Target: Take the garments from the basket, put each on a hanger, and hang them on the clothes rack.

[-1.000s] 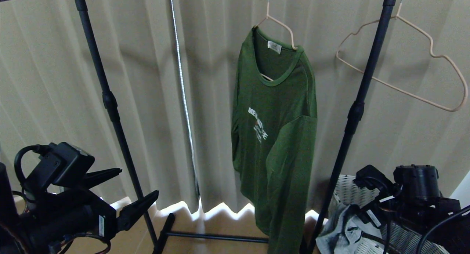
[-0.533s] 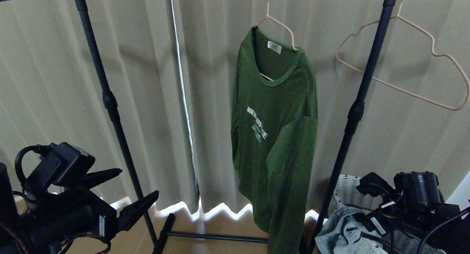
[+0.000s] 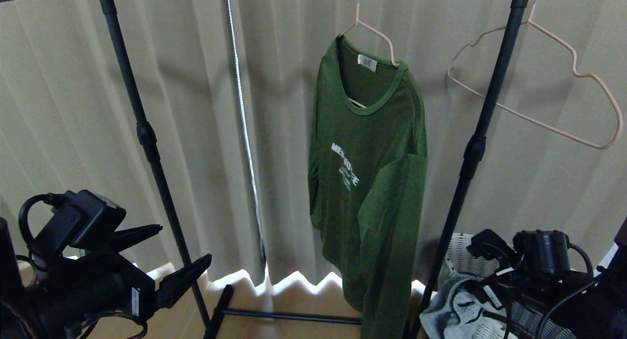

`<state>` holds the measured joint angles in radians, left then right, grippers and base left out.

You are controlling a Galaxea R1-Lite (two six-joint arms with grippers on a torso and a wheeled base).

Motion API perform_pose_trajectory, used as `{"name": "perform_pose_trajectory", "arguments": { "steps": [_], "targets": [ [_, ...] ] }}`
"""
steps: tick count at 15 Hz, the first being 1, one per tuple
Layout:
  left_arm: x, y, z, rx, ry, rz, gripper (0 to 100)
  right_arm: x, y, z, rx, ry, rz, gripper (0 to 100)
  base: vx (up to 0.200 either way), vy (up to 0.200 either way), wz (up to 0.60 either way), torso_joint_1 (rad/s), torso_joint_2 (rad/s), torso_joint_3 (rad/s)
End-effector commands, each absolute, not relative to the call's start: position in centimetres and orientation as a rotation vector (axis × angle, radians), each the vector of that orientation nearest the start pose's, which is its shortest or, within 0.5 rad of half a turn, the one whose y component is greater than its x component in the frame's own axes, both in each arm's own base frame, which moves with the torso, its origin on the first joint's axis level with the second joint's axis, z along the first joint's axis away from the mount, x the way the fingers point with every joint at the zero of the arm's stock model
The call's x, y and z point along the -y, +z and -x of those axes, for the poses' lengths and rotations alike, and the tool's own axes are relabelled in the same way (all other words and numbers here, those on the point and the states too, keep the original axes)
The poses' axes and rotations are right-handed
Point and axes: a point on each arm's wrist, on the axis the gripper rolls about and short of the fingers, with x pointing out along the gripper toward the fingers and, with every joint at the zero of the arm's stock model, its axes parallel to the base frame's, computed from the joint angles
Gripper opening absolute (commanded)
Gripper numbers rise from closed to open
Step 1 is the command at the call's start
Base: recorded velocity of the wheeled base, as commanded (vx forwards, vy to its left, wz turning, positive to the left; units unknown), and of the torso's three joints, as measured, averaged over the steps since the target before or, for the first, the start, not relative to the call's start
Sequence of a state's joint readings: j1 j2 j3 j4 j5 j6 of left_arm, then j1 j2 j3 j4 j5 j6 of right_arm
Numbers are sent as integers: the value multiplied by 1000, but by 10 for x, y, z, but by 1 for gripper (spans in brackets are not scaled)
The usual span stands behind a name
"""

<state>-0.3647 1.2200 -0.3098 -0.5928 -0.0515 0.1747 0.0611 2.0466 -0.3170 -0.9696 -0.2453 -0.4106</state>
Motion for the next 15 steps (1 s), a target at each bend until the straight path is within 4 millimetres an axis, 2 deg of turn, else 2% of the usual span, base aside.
{"name": "perform_pose_trajectory", "arguments": {
  "steps": [1,2,4,6,9,13,14,15],
  "targets": [
    [59,158,-150,-281,-441,-221,100,-10,2,-259,-814,-13,509,100,0,0,0,0,0,0],
    [59,158,-150,-281,-441,-221,100,-9,1,-259,-820,-15,508,0,0,0,0,0,0,0],
    [59,158,-150,-279,-441,-221,100,-8,3,-258,-816,-18,502,0,0,0,0,0,0,0],
    [58,159,-150,-273,-436,-219,100,-11,17,-250,-772,-20,463,0,0,0,0,0,0,0],
    [56,160,-151,-272,-420,-217,100,-19,55,-232,-617,37,408,0,0,0,0,0,0,0],
    [54,166,-146,-223,-418,-210,100,-27,121,-211,-315,104,376,0,0,0,0,0,0,0],
    [54,172,-144,-192,-425,-203,100,-31,133,-209,-268,126,372,0,0,0,0,0,0,0],
    [54,172,-144,-192,-425,-203,100,-31,133,-209,-268,126,372,0,0,0,0,0,0,0]
  ]
}}
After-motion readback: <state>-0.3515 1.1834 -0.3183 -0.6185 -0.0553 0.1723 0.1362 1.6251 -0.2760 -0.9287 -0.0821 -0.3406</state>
